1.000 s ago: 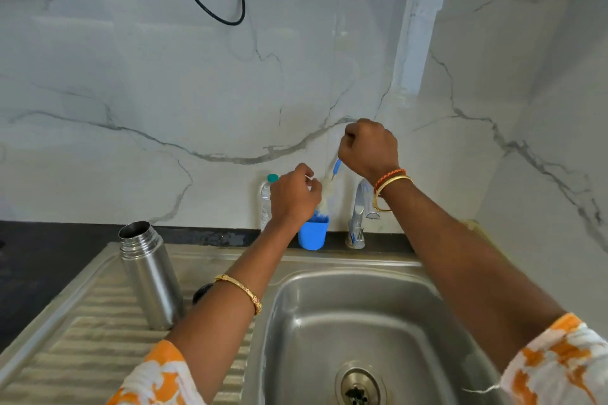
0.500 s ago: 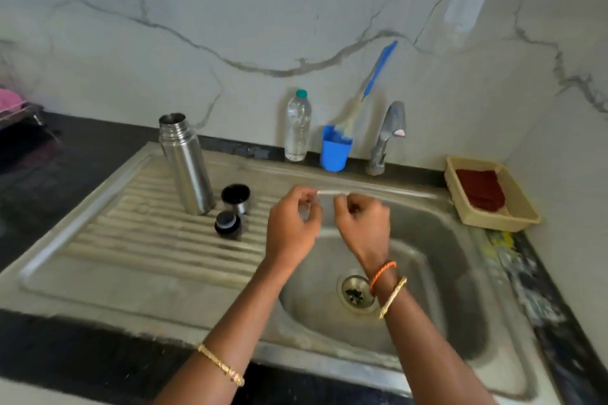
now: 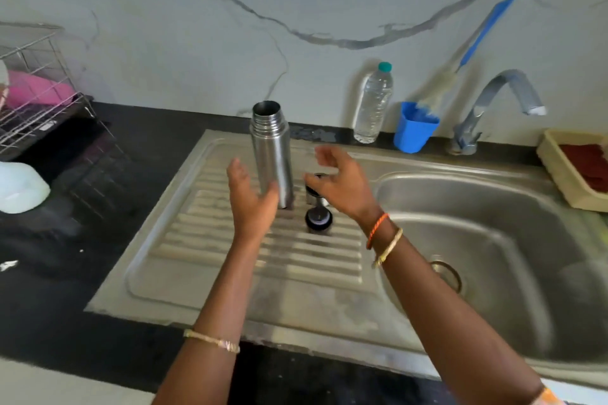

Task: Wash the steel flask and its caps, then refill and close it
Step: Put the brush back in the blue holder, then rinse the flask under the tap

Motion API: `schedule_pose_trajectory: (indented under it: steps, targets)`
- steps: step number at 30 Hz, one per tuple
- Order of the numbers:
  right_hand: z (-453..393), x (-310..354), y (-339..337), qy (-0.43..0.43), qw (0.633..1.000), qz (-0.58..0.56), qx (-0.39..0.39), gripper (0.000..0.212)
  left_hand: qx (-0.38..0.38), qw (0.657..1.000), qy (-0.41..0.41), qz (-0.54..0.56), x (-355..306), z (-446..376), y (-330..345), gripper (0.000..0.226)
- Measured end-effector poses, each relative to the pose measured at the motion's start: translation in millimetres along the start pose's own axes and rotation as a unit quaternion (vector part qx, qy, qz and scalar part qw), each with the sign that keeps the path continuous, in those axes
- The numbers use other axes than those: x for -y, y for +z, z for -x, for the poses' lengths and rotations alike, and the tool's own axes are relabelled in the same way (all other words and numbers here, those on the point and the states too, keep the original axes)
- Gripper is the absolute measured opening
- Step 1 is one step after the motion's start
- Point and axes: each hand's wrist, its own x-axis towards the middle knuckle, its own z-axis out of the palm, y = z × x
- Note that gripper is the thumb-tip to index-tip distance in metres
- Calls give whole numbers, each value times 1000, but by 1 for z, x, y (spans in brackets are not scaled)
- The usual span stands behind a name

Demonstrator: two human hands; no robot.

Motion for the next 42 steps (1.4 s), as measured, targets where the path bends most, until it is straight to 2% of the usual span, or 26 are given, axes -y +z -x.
schedule_pose_trajectory:
  steps: [2, 4, 7, 11, 14, 18, 22, 25, 27, 30, 32, 33, 34, 38, 42]
  targets:
    - [-28, 6, 25, 3, 996, 54, 66, 84, 35, 999, 33, 11, -7, -28, -13, 83]
    - [-45, 8, 52, 5, 993, 67, 97, 100, 76, 995, 65, 4, -11, -48, -20, 85]
    - [-51, 8, 77, 11, 999, 17, 49, 87, 121, 988, 94, -24, -16, -64, -23, 80]
    - [-51, 16, 73, 2, 1000, -4, -16, 76, 140, 980, 136, -31, -31, -71, -26, 77]
    - [-48, 36, 46, -10, 999, -49, -20, 77, 151, 968, 199, -19, -61, -70, -29, 80]
    - [-37, 63, -15, -27, 999, -44, -17, 77, 180, 946, 271, -12, -115, -56, -23, 81]
    - [-22, 68, -62, -21, 999, -8, 25, 80, 218, 919, 327, -32, -136, -44, -13, 68]
    - [6, 49, -111, 3, 997, 65, 36, 78, 247, 918, 310, -23, -142, -16, 17, 41]
    - [27, 29, -135, 11, 992, 107, 69, 75, 270, 913, 297, -71, -138, 2, 41, 29]
    - [54, -12, -167, 28, 972, 178, 150, 74, 389, 881, 200, -179, -133, 33, 78, 54]
    - [65, -38, -185, 41, 960, 201, 190, 73, 451, 843, 145, -254, -125, 55, 101, 56]
    - [69, -50, -194, 47, 958, 201, 201, 72, 454, 837, 135, -274, -117, 64, 114, 54]
    - [72, -63, -204, 53, 957, 198, 206, 70, 447, 844, 125, -270, -110, 73, 128, 52]
    - [74, -108, -230, 81, 954, 194, 214, 67, 372, 913, 70, -151, -80, 102, 179, 46]
    - [63, -142, -264, 155, 951, 69, 257, 52, 316, 945, -41, -79, -66, 114, 216, 50]
